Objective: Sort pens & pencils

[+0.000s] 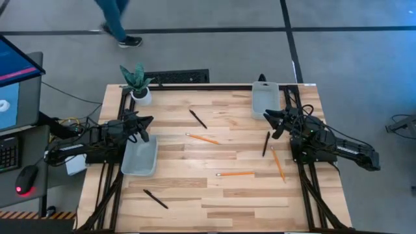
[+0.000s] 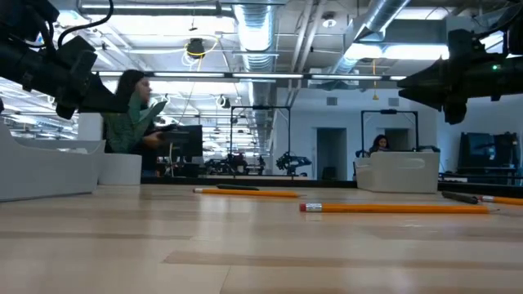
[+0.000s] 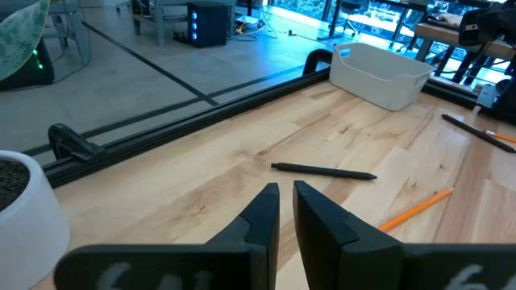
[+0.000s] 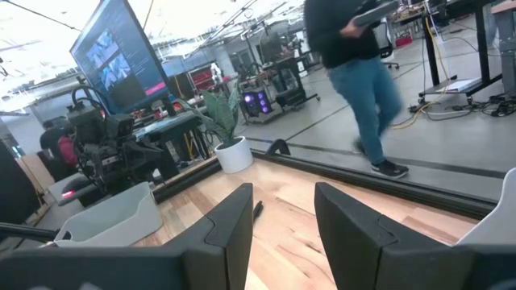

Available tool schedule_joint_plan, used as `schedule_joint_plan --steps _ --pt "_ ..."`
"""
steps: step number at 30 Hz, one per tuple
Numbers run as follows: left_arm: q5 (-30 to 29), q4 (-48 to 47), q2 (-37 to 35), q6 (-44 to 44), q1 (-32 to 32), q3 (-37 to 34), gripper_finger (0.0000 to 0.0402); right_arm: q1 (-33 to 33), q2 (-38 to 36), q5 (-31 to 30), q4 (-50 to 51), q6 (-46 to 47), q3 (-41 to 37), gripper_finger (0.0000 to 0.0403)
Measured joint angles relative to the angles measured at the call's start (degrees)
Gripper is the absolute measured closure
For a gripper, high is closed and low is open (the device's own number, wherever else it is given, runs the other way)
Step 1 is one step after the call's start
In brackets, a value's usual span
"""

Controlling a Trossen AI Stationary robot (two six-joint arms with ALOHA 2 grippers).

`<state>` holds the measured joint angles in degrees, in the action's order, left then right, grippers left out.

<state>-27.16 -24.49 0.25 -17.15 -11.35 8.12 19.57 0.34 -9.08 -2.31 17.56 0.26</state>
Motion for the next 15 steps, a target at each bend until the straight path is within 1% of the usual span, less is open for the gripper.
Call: schedule_joint_plan --steps 10,15 --pt "0.1 0.0 0.0 -1.0 0.0 0.0 0.0372 1.6 0.0 -0.2 0.0 0.0 0.0 0.0246" --pt "3.5 2.3 0.0 1.2 0.0 -0.3 0.0365 1.6 0.0 -0.4 0.0 -2.3 0.0 0.0246"
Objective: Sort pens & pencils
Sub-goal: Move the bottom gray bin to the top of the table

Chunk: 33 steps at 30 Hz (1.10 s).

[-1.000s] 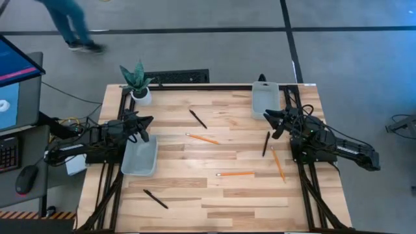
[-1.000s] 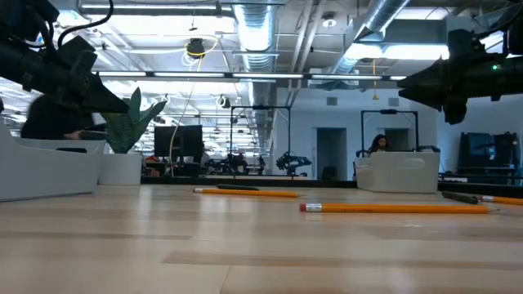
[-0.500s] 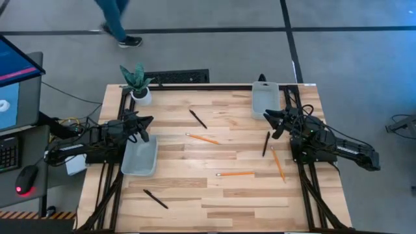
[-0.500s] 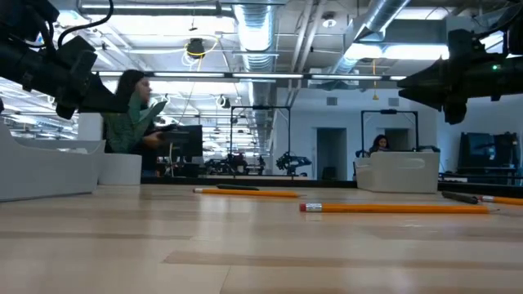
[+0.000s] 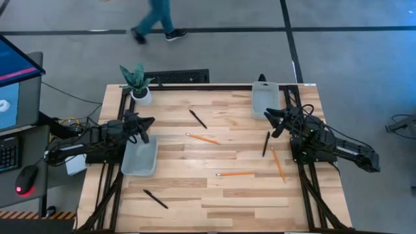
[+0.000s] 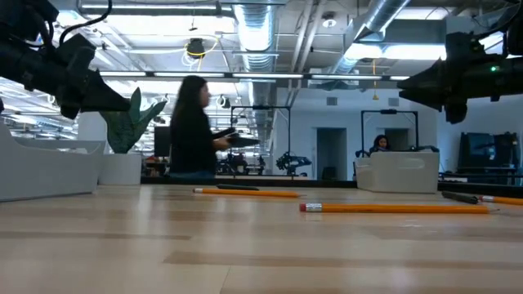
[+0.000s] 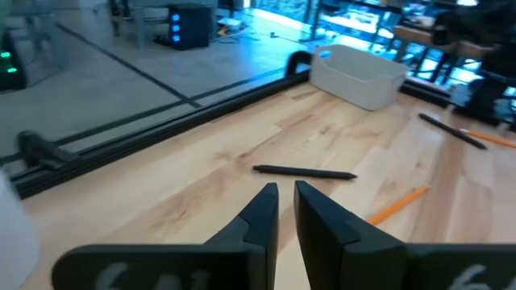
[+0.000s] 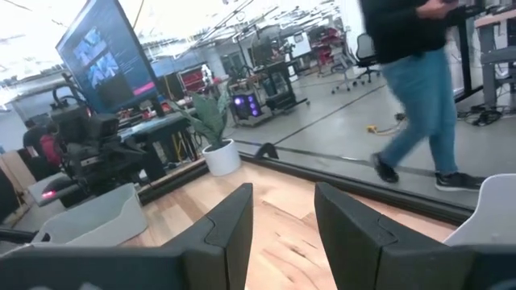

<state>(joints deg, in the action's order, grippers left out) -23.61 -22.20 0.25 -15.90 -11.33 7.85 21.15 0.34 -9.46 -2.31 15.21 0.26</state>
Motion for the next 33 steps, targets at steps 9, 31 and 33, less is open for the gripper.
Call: schedule_joint_plan --steps 9,31,33 --pt "2.2 2.7 0.0 5.6 0.0 -0.1 0.0294 0.0 0.0 0.0 0.0 -0.2 0.0 0.0246" --pt "9.4 -0.7 14.4 17.3 0.0 21.5 0.0278 0.0 0.0 -0.3 -0.1 -0.2 0.0 0.0246" --pt "9.6 -4.1 19.1 18.9 0.0 26.4 0.0278 0.0 0.0 -0.3 -0.1 -0.2 0.0 0.0246"
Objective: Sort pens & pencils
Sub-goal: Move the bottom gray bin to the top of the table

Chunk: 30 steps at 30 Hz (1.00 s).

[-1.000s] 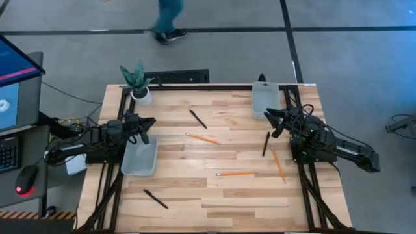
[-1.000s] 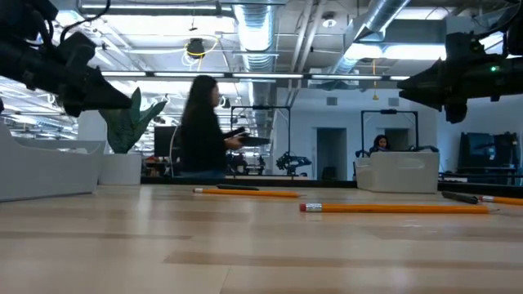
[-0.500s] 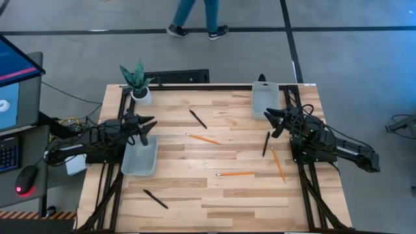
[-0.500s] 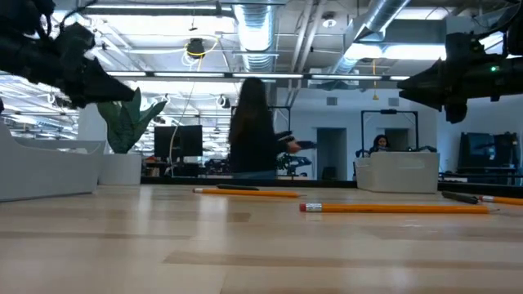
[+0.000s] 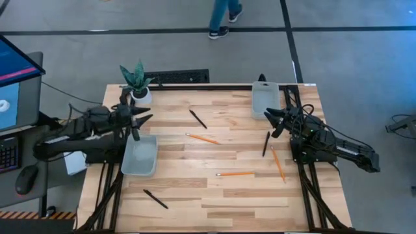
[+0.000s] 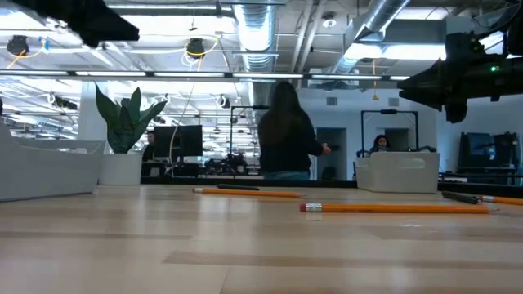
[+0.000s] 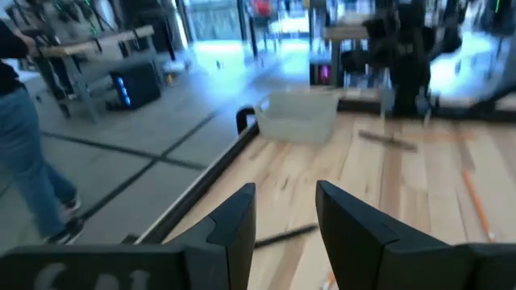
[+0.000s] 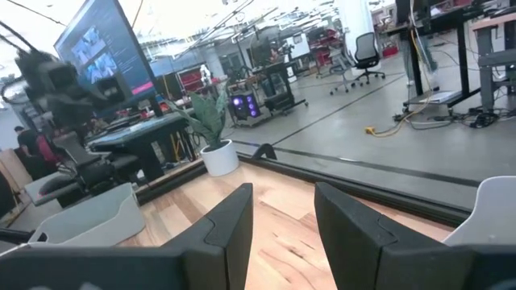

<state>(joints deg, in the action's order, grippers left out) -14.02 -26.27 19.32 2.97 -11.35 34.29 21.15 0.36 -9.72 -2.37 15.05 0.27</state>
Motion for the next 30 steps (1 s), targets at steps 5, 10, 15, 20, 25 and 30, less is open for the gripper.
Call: schedule_joint_plan --steps 5,10,15,20,25,30 --pt "0.3 -14.0 12.5 2.4 0.0 14.4 0.0278 0.0 0.0 0.0 0.0 0.0 0.0 0.0246" --pt "0.3 -32.7 23.5 4.4 0.0 26.9 0.0278 0.0 0.0 0.0 0.0 1.7 0.0 0.0246" --pt "2.3 -45.2 31.1 12.3 0.0 31.6 0.0278 0.0 0.0 0.0 0.0 2.1 0.0 0.0246" --pt "7.1 -53.9 36.2 13.4 0.0 29.4 0.0278 0.0 0.0 0.0 0.0 2.5 0.0 0.0246" --pt "10.3 -53.7 39.0 13.9 0.0 26.6 0.0278 0.0 0.0 0.0 0.0 2.5 0.0 0.0246" --pt "11.1 -47.5 40.0 13.8 0.0 23.4 0.0278 0.0 0.0 0.0 0.0 2.5 0.0 0.0246"
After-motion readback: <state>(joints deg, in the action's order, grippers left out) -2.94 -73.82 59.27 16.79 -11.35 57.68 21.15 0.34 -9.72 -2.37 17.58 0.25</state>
